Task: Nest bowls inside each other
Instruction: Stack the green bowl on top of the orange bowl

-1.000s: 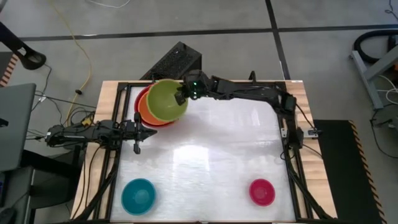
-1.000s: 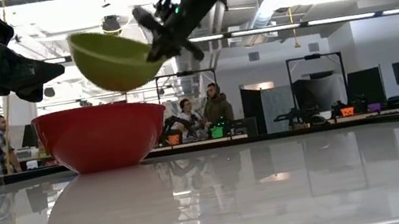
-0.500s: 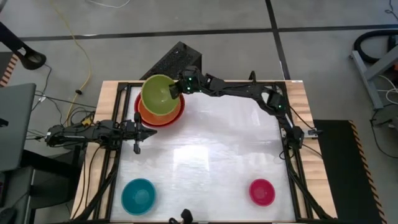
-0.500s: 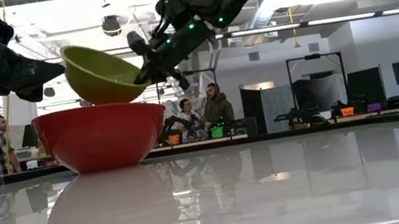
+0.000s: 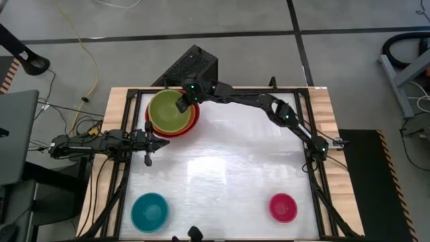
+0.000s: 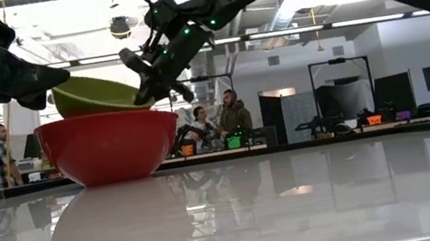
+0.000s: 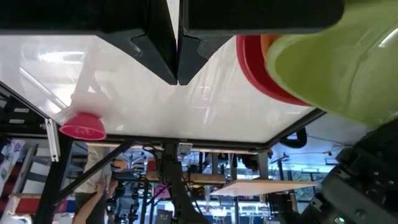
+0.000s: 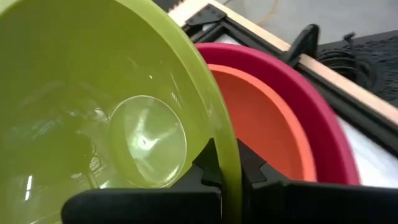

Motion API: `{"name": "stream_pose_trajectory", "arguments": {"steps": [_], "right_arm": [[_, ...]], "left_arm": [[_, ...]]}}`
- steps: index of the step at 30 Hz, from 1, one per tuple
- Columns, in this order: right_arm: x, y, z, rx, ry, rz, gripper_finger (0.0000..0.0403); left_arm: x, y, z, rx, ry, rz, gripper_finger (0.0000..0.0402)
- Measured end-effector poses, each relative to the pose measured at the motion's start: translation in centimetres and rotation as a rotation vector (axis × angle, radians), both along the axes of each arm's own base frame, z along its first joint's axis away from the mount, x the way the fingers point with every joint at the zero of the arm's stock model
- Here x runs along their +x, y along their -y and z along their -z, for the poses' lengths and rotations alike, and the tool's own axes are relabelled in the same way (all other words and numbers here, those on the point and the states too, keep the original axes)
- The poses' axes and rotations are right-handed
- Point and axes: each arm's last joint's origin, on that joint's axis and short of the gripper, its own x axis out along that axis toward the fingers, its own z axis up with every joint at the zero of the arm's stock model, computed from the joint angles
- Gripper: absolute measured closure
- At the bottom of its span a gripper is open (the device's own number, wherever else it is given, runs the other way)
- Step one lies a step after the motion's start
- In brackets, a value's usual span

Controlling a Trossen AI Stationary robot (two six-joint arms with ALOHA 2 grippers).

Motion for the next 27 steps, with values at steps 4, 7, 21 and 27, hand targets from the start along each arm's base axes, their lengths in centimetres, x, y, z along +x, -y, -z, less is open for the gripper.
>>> {"name": "stream_pose_trajectory", "arguments": {"steps": [4, 7, 21, 27], "right_arm": [[-0.09, 0.15, 0.20, -0.015, -0.056, 0.029, 0.0384], [-0.14, 0.08, 0.26, -0.012, -0.068, 0.028, 0.0384], [-0.31, -0.01, 0.47, -0.027, -0.107, 0.046, 0.0329], [-0.32, -0.04, 0.48, -0.034, -0.112, 0.057, 0.0293]], "left_arm": [[0.00, 0.00, 0.00, 0.003, 0.000, 0.001, 0.0401], [0.00, 0.00, -0.01, 0.003, 0.000, 0.001, 0.0401], [0.00, 0.00, -0.01, 0.003, 0.000, 0.001, 0.0401], [0.00, 0.00, 0.00, 0.003, 0.000, 0.001, 0.0401]]}}
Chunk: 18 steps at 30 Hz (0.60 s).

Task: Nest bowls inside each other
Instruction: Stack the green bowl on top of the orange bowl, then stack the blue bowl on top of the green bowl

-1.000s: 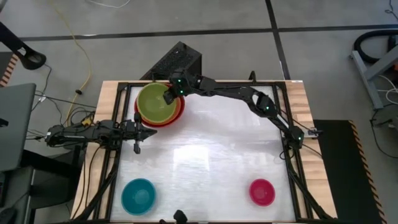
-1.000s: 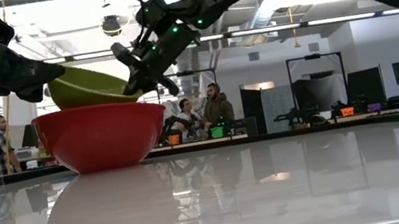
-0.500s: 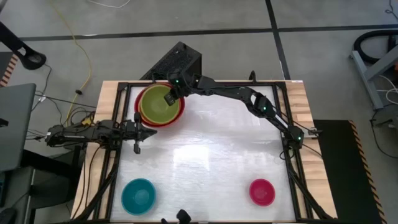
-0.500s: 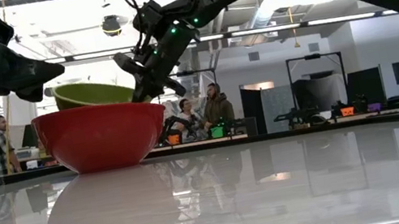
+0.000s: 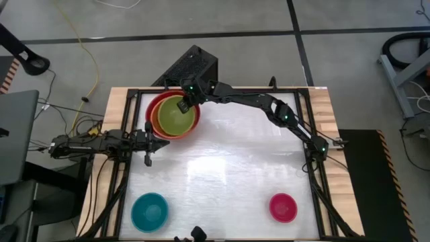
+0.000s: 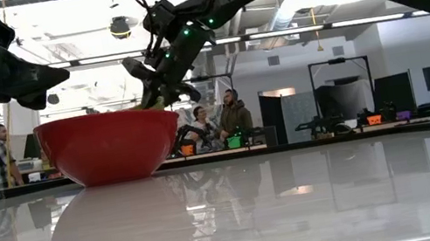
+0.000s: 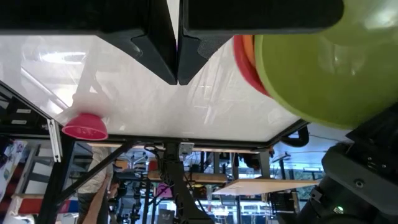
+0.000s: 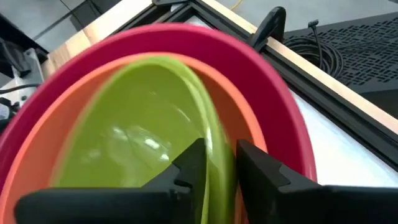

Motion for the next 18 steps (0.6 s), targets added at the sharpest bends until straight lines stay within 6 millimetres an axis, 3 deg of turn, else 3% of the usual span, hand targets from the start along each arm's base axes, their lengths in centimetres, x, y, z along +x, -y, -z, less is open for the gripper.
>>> {"name": "stream_pose_trajectory", "arguments": {"steps": [18], "right_arm": [[-0.2, -0.1, -1.2, -0.116, -0.009, 0.013, 0.0280]], "left_arm": [[0.0, 0.0, 0.0, 0.000, 0.000, 0.000, 0.0401]]}}
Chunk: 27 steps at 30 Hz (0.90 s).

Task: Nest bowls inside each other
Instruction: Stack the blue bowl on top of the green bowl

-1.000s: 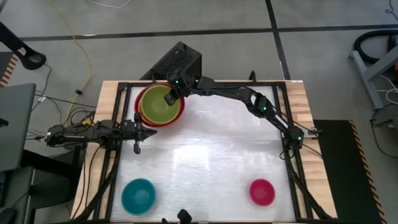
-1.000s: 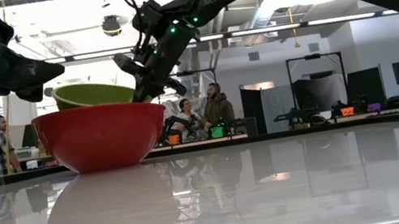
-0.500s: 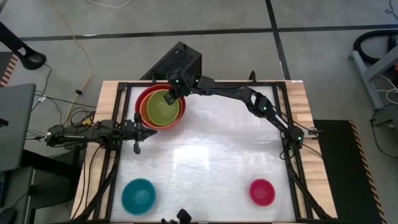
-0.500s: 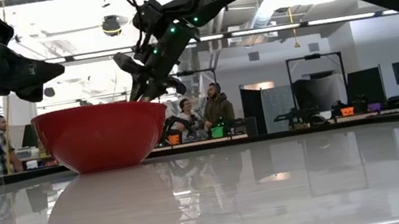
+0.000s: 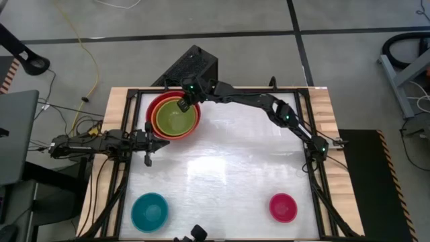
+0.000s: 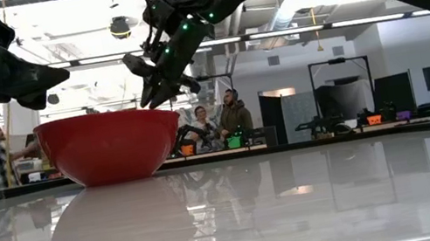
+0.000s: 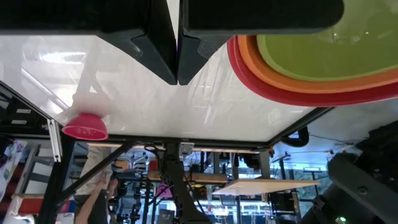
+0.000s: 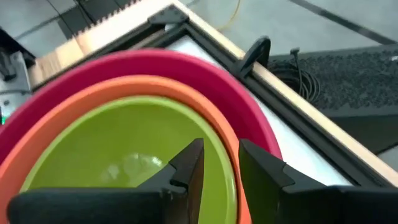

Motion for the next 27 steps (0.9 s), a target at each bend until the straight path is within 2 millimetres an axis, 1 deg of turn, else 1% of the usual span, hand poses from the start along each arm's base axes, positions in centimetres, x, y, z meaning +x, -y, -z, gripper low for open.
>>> {"name": "stream_pose_trajectory", "arguments": {"steps": [2, 4, 6, 9, 11, 14, 16, 19, 22, 24, 26, 27], "right_arm": [[-0.1, -0.2, -0.3, 0.004, -0.004, -0.006, 0.0280], [-0.6, -0.8, -0.9, 0.031, -0.039, -0.029, 0.0280], [-0.9, -1.7, -2.0, 0.038, -0.047, -0.050, 0.0280], [-1.8, -4.2, -4.0, 0.051, -0.082, -0.093, 0.0280], [-2.4, -6.5, -5.3, 0.064, -0.113, -0.129, 0.0280], [-3.0, -10.8, -6.6, 0.082, -0.149, -0.186, 0.0280], [-3.3, -14.2, -7.1, 0.103, -0.173, -0.215, 0.0280], [-3.2, -19.8, -7.2, 0.099, -0.170, -0.219, 0.0280], [-2.6, -25.3, -6.3, 0.120, -0.123, -0.228, 0.0280], [-2.1, -28.7, -5.2, 0.147, -0.091, -0.261, 0.0278], [-1.4, -31.6, -4.0, 0.150, -0.054, -0.313, 0.0270], [-1.0, -32.8, -3.4, 0.154, -0.027, -0.328, 0.0263]], "left_arm": [[0.0, 0.0, 0.0, 0.000, 0.000, 0.000, 0.0401], [0.0, 0.0, 0.0, 0.000, 0.000, 0.000, 0.0401], [0.0, 0.0, 0.0, 0.000, 0.000, 0.000, 0.0401], [0.0, 0.0, 0.0, 0.000, 0.001, 0.000, 0.0401], [0.0, 0.0, 0.0, 0.000, 0.000, 0.000, 0.0401], [0.0, 0.0, 0.0, 0.000, 0.000, 0.000, 0.0401], [0.0, 0.0, 0.0, 0.000, 0.001, 0.000, 0.0401], [0.0, 0.0, 0.0, 0.000, 0.000, 0.000, 0.0401], [0.0, 0.0, 0.0, 0.000, 0.000, 0.000, 0.0401], [0.0, 0.0, 0.0, 0.000, 0.000, 0.000, 0.0401], [0.0, 0.0, 0.0, 0.000, 0.001, 0.000, 0.0401], [0.0, 0.0, 0.0, 0.000, 0.000, 0.000, 0.0401]]}}
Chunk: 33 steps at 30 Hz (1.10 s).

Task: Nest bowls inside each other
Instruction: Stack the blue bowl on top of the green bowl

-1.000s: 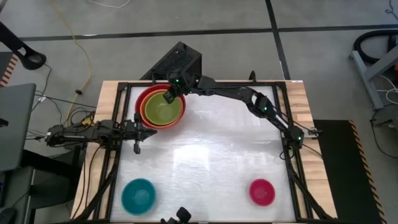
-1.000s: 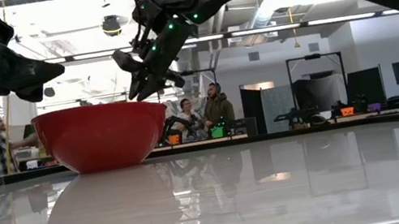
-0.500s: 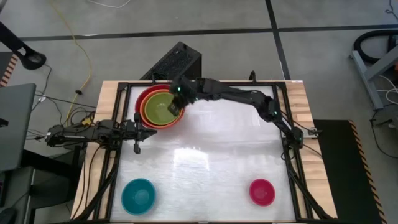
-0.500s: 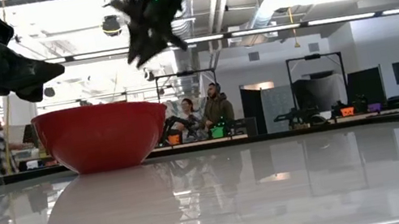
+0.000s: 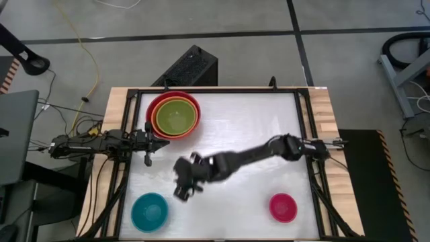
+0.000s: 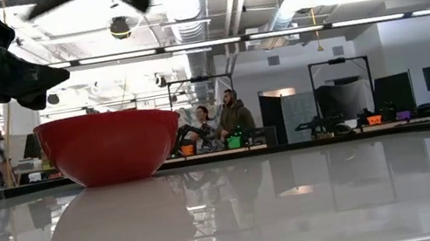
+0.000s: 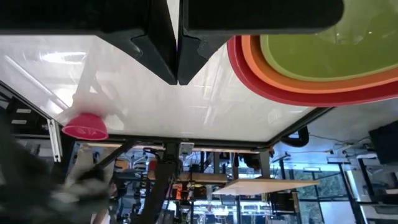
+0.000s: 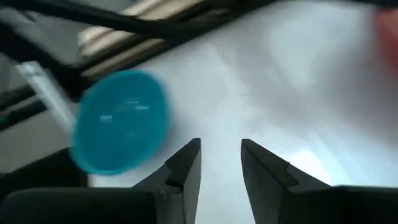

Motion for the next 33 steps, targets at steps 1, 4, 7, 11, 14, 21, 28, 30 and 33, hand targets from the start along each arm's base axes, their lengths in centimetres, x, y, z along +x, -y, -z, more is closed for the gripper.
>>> {"name": "stream_pose_trajectory", "arguments": {"steps": [1, 4, 7, 11, 14, 21, 28, 30, 33], "right_arm": [[0.3, -1.0, 0.3, 0.013, 0.036, -0.012, 0.0256], [1.6, -3.1, 1.4, 0.055, 0.149, -0.044, 0.0224], [2.5, -4.1, 3.2, 0.074, 0.175, -0.057, 0.0186], [3.5, -3.6, 6.2, 0.059, 0.125, -0.012, 0.0153], [4.7, -2.6, 7.9, 0.059, 0.146, 0.015, 0.0148], [5.8, -2.3, 10.0, 0.094, 0.163, -0.018, 0.0148], [6.0, -3.6, 11.0, 0.096, 0.218, -0.010, 0.0148], [5.9, -4.1, 11.4, 0.084, 0.206, -0.001, 0.0148], [6.1, -4.5, 12.4, 0.097, 0.216, 0.004, 0.0148]], "left_arm": [[0.0, 0.0, 0.0, 0.000, 0.000, 0.000, 0.0401], [0.0, 0.0, 0.0, 0.000, 0.000, 0.000, 0.0401], [0.0, 0.0, 0.0, 0.000, 0.000, 0.000, 0.0401], [0.0, 0.0, 0.0, 0.000, 0.000, 0.000, 0.0401], [0.0, 0.0, 0.0, 0.000, 0.000, 0.000, 0.0401], [0.0, 0.0, 0.0, 0.000, 0.000, 0.000, 0.0401], [0.0, 0.0, 0.0, 0.000, 0.000, 0.000, 0.0401], [0.0, 0.0, 0.0, 0.000, -0.001, 0.000, 0.0401], [0.0, 0.0, 0.0, 0.000, -0.001, 0.000, 0.0401]]}}
